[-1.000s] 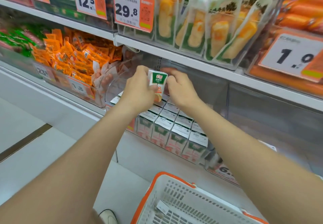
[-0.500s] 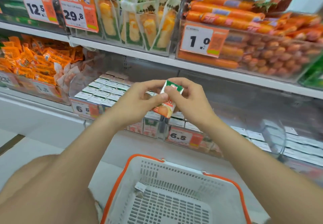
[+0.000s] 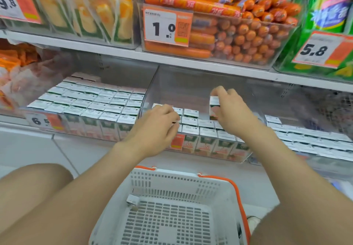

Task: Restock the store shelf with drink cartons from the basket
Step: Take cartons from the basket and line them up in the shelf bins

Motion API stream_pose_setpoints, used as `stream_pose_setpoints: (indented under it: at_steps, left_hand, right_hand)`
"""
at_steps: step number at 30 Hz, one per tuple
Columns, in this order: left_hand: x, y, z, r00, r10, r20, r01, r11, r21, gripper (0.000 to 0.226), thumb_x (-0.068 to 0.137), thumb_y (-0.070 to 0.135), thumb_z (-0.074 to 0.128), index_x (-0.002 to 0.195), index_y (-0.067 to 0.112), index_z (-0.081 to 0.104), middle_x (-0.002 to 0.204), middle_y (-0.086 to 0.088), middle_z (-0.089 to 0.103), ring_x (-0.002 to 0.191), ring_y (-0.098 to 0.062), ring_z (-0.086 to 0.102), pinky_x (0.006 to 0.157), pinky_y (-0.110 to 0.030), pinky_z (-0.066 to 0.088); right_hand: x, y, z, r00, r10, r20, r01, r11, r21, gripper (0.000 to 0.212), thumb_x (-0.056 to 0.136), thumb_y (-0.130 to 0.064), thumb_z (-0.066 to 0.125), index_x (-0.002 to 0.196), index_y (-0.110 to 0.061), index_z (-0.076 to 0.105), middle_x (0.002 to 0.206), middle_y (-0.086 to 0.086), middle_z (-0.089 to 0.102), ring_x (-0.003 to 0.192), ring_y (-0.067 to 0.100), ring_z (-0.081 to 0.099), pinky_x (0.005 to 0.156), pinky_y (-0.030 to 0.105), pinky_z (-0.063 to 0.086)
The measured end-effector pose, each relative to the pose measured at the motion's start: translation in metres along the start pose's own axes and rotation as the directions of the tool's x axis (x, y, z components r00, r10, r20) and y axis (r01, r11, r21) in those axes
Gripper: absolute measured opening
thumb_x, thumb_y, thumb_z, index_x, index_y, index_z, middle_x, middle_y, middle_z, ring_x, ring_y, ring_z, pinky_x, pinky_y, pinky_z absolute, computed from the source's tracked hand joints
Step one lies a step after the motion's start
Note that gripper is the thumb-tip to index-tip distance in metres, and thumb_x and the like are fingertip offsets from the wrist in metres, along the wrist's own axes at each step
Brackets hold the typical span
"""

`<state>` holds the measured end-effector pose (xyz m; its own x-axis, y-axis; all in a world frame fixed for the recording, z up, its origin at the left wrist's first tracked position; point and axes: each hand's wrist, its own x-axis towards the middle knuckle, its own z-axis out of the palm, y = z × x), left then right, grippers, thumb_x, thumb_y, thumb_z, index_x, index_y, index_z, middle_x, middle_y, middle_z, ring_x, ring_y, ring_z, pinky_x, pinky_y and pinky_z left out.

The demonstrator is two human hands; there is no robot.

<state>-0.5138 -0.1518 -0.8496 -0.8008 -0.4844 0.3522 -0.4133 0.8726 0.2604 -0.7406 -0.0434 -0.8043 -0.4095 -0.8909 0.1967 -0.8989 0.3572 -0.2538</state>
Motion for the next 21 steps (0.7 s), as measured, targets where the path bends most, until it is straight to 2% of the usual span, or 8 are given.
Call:
stream_pose_setpoints:
  at_steps: [3,6,8,13,16,19,21]
  left_hand:
    - [0.003,0.003,0.009,0.999,-0.037,0.040,0.035,0.999,0.036,0.042,0.103,0.043,0.038,0.120,0.024,0.071,0.121,0.005,0.066,0.110,-0.027,0.057,0.095,-0.044,0.048]
    - [0.005,0.006,0.014,0.997,-0.062,0.048,0.059,0.997,0.051,0.046,0.103,0.048,0.036,0.124,0.026,0.070,0.125,0.006,0.066,0.113,-0.026,0.055,0.098,-0.046,0.048]
    - [0.007,0.007,0.017,0.997,-0.062,0.052,0.059,0.997,0.056,0.047,0.104,0.050,0.034,0.128,0.027,0.068,0.128,0.007,0.065,0.117,-0.024,0.053,0.100,-0.047,0.046]
    - [0.009,0.013,0.024,0.998,-0.028,0.060,0.022,0.995,0.102,0.047,0.108,0.055,0.034,0.137,0.029,0.061,0.137,0.008,0.059,0.127,-0.021,0.049,0.106,-0.041,0.037]
    - [0.009,0.013,0.026,0.997,-0.016,0.070,0.007,0.992,0.123,0.053,0.106,0.060,0.032,0.138,0.029,0.059,0.137,0.008,0.059,0.126,-0.021,0.050,0.105,-0.042,0.037]
    - [0.005,0.011,0.026,0.999,0.007,0.044,-0.011,0.995,0.099,0.054,0.105,0.061,0.032,0.137,0.027,0.060,0.133,0.007,0.060,0.124,-0.021,0.052,0.104,-0.041,0.041]
    - [0.000,0.011,0.023,0.999,0.040,-0.032,-0.037,0.996,0.083,0.045,0.104,0.055,0.041,0.129,0.024,0.062,0.125,0.005,0.060,0.117,-0.022,0.052,0.099,-0.040,0.043]
  right_hand:
    - [0.003,0.014,0.017,0.991,0.004,0.136,-0.009,0.999,0.033,0.032,0.103,-0.017,0.061,0.132,-0.019,0.049,0.122,0.017,0.055,0.106,0.041,0.056,0.078,0.038,0.042]
    - [0.008,0.013,0.025,0.988,-0.031,0.150,0.017,0.995,0.098,0.037,0.104,-0.019,0.060,0.140,-0.015,0.053,0.138,0.014,0.061,0.131,0.035,0.052,0.095,0.038,0.046]
    - [0.013,0.010,0.030,0.986,-0.037,0.163,0.022,0.995,0.093,0.038,0.105,-0.019,0.057,0.143,-0.015,0.054,0.143,0.012,0.060,0.136,0.034,0.050,0.104,0.042,0.046]
    - [0.017,0.007,0.035,0.972,-0.022,0.234,0.015,0.999,0.032,0.043,0.103,-0.008,0.049,0.146,-0.012,0.052,0.142,0.017,0.059,0.136,0.039,0.047,0.107,0.048,0.045]
    - [0.012,0.003,0.033,0.970,-0.004,0.243,-0.001,1.000,0.018,0.048,0.097,0.000,0.043,0.142,-0.010,0.054,0.126,0.021,0.067,0.121,0.042,0.057,0.098,0.052,0.051]
    - [0.005,0.002,0.035,0.974,0.023,0.225,-0.027,1.000,0.013,0.045,0.098,-0.002,0.041,0.142,-0.007,0.052,0.121,0.025,0.068,0.111,0.044,0.062,0.091,0.051,0.054]
    - [-0.002,-0.003,0.038,0.988,0.029,0.154,-0.028,1.000,-0.011,0.040,0.101,-0.008,0.044,0.140,-0.004,0.049,0.127,0.024,0.064,0.113,0.046,0.060,0.092,0.050,0.053]
